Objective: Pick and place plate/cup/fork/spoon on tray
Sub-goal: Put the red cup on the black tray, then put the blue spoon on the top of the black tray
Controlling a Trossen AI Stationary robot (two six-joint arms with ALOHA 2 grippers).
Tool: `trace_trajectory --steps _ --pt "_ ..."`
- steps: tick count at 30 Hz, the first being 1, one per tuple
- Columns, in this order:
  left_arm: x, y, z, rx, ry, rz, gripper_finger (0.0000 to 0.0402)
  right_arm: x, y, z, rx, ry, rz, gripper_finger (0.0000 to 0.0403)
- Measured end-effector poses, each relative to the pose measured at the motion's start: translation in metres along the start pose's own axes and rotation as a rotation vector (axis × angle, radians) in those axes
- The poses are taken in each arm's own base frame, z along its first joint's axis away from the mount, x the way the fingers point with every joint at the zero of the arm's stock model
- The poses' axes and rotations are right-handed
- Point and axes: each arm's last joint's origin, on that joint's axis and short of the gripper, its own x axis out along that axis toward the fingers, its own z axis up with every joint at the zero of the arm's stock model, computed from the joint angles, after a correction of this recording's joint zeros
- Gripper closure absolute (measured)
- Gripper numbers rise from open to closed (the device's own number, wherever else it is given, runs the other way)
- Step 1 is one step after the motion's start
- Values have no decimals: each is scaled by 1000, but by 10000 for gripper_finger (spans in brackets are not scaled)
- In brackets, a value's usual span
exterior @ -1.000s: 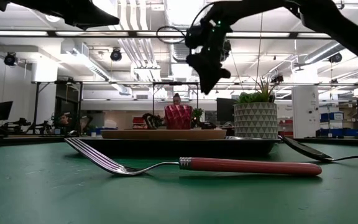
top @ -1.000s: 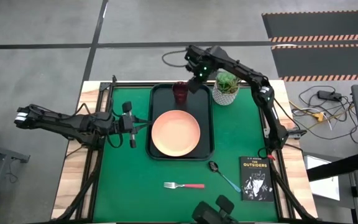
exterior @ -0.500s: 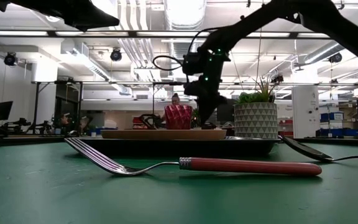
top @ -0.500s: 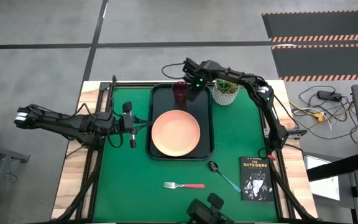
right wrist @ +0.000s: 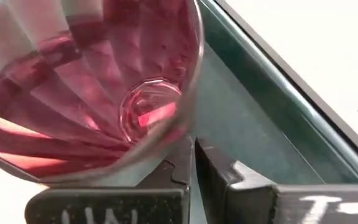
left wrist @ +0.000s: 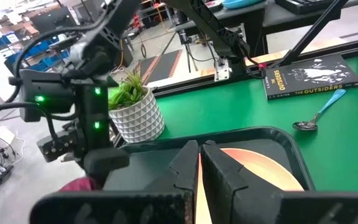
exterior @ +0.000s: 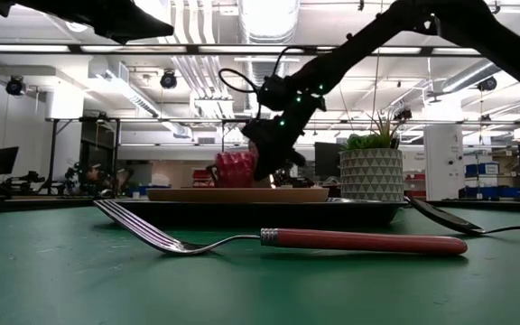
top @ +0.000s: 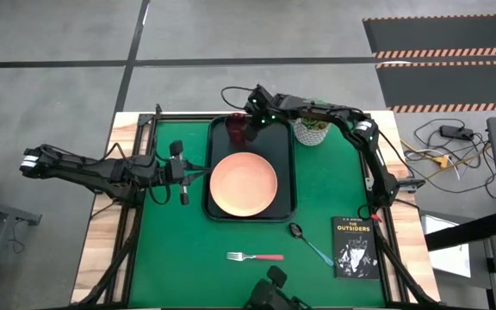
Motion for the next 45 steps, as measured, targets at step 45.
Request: trace_trajectory --steps 45 --pt "7 -4 -5 -35 24 -5 400 -77 116 -24 -235 -28 174 394"
